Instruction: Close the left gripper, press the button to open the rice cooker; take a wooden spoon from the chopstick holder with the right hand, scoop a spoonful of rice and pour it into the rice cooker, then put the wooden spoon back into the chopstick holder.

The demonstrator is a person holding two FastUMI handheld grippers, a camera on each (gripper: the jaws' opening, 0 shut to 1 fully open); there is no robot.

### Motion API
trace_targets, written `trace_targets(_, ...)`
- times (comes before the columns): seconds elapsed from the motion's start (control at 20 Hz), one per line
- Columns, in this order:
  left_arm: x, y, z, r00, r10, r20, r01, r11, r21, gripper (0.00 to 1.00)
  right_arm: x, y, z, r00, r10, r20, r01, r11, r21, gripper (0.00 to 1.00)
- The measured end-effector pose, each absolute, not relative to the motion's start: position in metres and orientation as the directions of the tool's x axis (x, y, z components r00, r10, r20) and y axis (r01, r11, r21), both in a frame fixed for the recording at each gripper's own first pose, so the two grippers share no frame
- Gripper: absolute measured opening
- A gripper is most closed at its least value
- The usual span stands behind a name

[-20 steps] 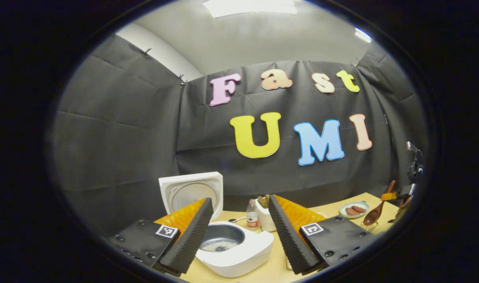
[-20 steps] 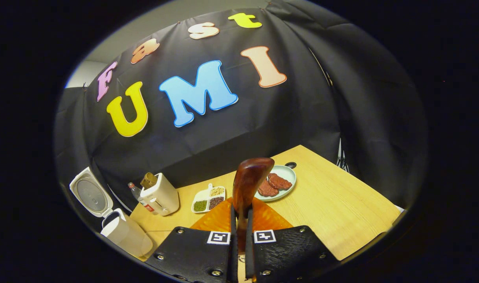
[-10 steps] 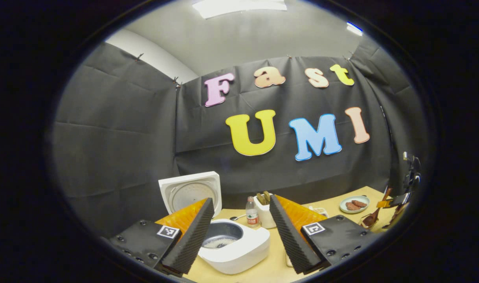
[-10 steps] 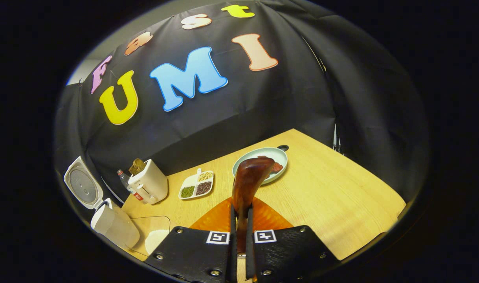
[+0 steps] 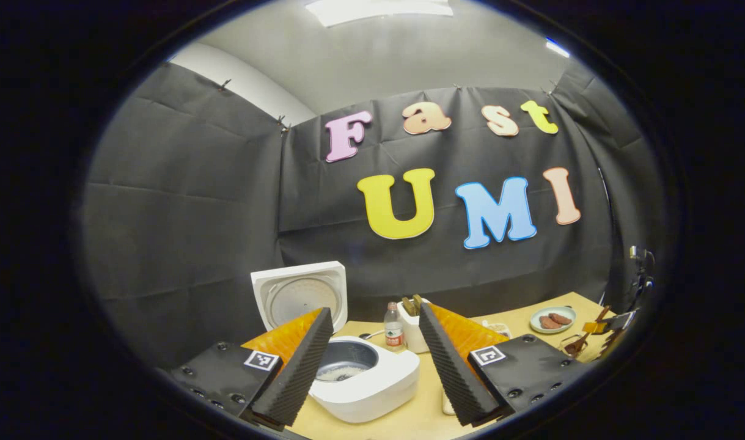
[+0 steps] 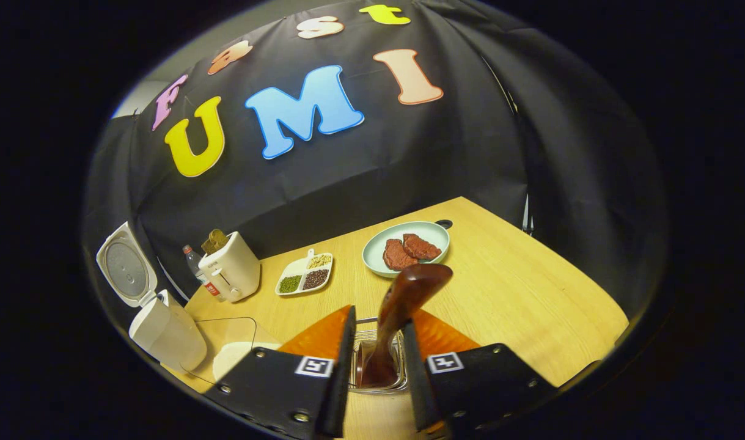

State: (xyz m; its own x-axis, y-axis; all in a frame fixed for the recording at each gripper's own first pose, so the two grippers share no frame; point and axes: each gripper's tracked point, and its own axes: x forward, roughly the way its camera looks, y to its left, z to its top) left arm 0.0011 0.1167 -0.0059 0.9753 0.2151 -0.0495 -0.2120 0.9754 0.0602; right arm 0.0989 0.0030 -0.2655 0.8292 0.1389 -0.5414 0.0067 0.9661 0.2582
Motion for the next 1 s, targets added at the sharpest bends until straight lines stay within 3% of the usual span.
trace_targets(0.05,0.002,0.116,-0.004,0.976,0.215,-0.046,-0.212,0.976,0.055,0.95,0.097,0.0,-0.262,0.835,0.131,-0.534,0.002,0.97,0.242,0.68)
trace_targets(0.1,0.004,0.117,-0.004,0.976,0.216,-0.043,-0.213,0.976,0.051,0.95,0.099,-0.006,-0.256,0.841,0.111,-0.529,0.008,0.976,0.218,0.8)
trace_targets(0.15,0.007,0.119,-0.005,0.976,0.215,-0.043,-0.213,0.976,0.05,0.98,0.095,-0.012,-0.252,0.849,0.091,-0.521,0.016,0.98,0.197,0.99)
trace_targets(0.45,0.027,0.138,-0.001,0.971,0.239,-0.025,-0.238,0.971,0.029,0.98,0.089,-0.032,-0.19,0.905,0.011,-0.424,0.036,0.994,0.102,1.0)
trace_targets(1.0,0.106,0.234,0.026,0.928,0.372,0.029,-0.373,0.927,0.034,0.98,0.069,-0.008,-0.094,0.968,-0.016,-0.252,0.021,1.0,0.018,0.99)
